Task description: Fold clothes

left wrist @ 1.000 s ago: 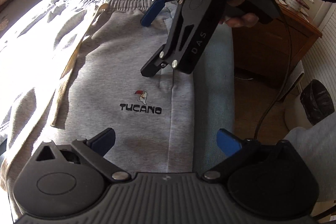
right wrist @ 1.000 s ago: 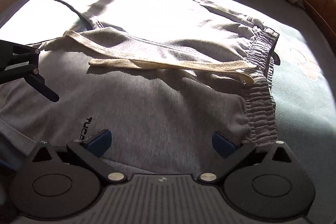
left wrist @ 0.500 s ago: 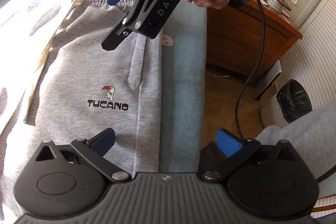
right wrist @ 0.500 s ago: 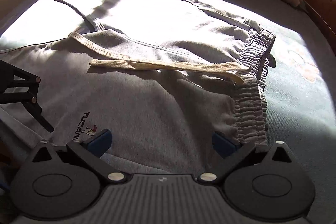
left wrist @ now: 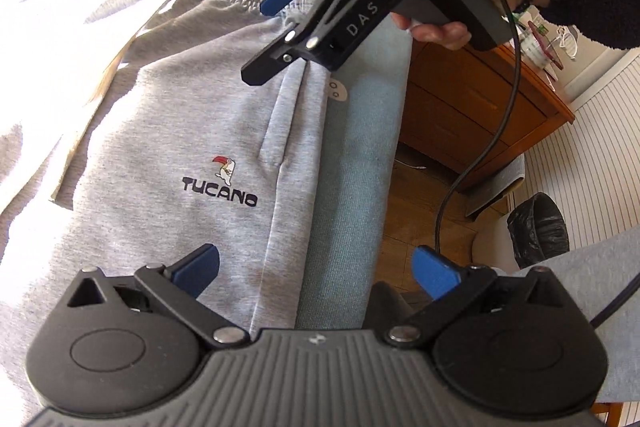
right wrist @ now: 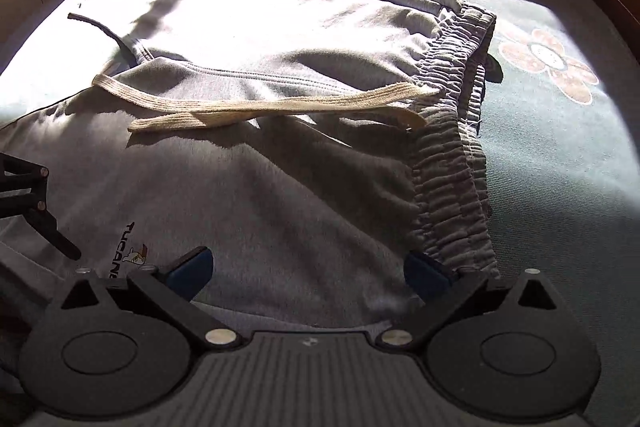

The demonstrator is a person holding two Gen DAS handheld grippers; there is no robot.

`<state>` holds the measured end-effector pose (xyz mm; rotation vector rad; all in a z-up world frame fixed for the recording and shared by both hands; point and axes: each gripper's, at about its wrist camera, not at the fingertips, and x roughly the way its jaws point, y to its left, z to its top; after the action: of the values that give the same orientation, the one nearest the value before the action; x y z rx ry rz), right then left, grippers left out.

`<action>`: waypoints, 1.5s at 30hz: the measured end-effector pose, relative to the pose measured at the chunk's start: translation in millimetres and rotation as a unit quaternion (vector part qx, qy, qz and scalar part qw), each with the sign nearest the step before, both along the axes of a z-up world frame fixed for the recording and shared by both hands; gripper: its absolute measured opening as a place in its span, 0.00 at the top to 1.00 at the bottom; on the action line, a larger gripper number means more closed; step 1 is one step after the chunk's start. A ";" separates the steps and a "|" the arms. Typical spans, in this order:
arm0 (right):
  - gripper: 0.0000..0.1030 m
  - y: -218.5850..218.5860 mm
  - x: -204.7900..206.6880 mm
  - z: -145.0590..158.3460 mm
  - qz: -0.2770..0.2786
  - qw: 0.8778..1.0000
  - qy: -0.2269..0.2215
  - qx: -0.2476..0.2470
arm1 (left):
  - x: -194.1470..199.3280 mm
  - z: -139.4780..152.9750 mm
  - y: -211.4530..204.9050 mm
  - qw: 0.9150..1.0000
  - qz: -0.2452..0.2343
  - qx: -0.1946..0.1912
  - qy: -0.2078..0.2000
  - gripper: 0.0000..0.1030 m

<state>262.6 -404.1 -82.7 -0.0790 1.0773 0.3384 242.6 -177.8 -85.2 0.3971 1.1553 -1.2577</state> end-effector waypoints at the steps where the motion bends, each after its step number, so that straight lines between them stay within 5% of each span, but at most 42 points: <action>1: 0.00 8.4 -1.9 1.8 0.013 1.000 -0.006 0.001 | 2.2 -0.5 3.0 1.000 0.006 0.003 -0.002 0.01; 8: 0.00 64.0 -20.2 -13.9 0.092 0.996 0.003 -0.007 | -2.6 -16.7 24.8 0.999 0.007 0.042 0.001 0.01; 12: 0.00 70.8 -40.0 -23.3 0.115 0.992 0.011 -0.049 | -14.9 -18.5 39.8 0.998 0.007 0.052 0.034 0.01; 14: 0.00 70.3 -40.3 -17.7 0.111 0.992 0.023 -0.054 | -15.8 -13.1 45.8 0.999 0.016 0.047 0.019 0.01; 18: 0.00 78.4 -34.0 -0.9 0.115 0.992 0.006 -0.042 | -3.9 -6.0 59.5 0.997 0.066 0.045 -0.019 0.01; 28: 0.00 123.9 -12.3 -8.1 0.118 0.992 0.030 -0.024 | -14.2 -6.6 104.5 0.985 0.152 0.085 -0.014 0.01; 31: 0.00 130.9 -10.7 -3.8 0.115 0.993 0.030 -0.021 | -19.4 6.2 124.4 0.977 0.191 0.088 -0.033 0.01; 33: 0.00 138.6 -7.1 -1.5 0.116 0.993 0.024 -0.023 | -14.0 5.3 139.4 0.964 0.238 0.109 -0.040 0.01; 36: 0.00 156.2 2.3 -0.4 0.119 0.992 0.014 -0.025 | -10.4 -7.2 164.2 0.942 0.308 0.130 -0.001 0.01; 42: 0.00 188.3 12.8 -15.7 0.115 0.992 0.057 -0.012 | -25.0 -10.6 201.9 0.921 0.358 0.152 0.030 0.01; 45: 0.00 194.4 6.4 -22.9 0.115 0.991 0.050 -0.037 | -18.1 2.5 222.9 0.906 0.401 0.137 -0.002 0.01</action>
<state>268.9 -209.6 -105.6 -0.2563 1.1839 0.5144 224.5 45.1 -82.8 0.0924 1.3039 -0.3746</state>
